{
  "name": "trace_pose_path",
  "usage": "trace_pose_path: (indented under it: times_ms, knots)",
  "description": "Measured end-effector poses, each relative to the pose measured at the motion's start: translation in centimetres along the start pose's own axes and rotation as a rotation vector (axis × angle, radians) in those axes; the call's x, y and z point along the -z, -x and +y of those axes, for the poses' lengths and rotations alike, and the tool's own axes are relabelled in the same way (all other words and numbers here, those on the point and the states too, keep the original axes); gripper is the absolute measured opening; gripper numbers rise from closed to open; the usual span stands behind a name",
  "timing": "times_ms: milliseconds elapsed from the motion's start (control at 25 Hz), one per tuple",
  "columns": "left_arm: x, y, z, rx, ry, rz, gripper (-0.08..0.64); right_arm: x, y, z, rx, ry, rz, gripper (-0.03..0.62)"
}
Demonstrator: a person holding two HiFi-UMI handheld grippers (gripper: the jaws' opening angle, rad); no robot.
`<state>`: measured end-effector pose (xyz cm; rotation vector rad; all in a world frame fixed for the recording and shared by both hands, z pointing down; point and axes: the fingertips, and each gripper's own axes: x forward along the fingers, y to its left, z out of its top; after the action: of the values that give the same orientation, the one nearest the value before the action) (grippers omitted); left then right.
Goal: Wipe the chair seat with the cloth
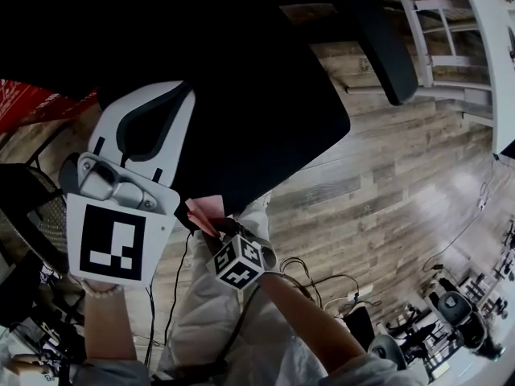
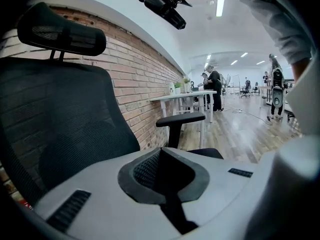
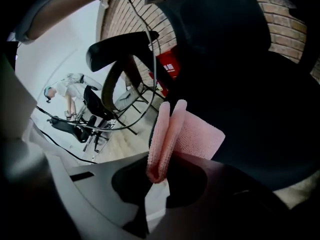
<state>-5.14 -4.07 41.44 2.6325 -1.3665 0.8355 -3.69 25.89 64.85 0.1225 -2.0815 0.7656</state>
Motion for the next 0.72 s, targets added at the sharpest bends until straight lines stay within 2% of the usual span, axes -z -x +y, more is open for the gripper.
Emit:
trace_pose_path:
  times_ms: [200,320,560,720]
  knots:
    - [0.6,0.4,0.0,0.002,0.0,0.007,0.018,-1.3,-1.1,1.5,-0.045,0.046,0.0,0.054]
    - [-0.3,0.7,0.0,-0.01,0.015,-0.004,0.018,-1.8,0.4,0.8,-0.031,0.034,-0.019,0.054]
    - [-5.5,3.9,0.3,-0.032,0.092,-0.051,0.018,-5.1,8.1,-1.7,0.107,-0.071,-0.123,0.054]
    - [-10.2,5.1,-0.3,-0.041,0.073,-0.11,0.018,-8.3,14.2,-4.5,0.205,-0.046,-0.212,0.054]
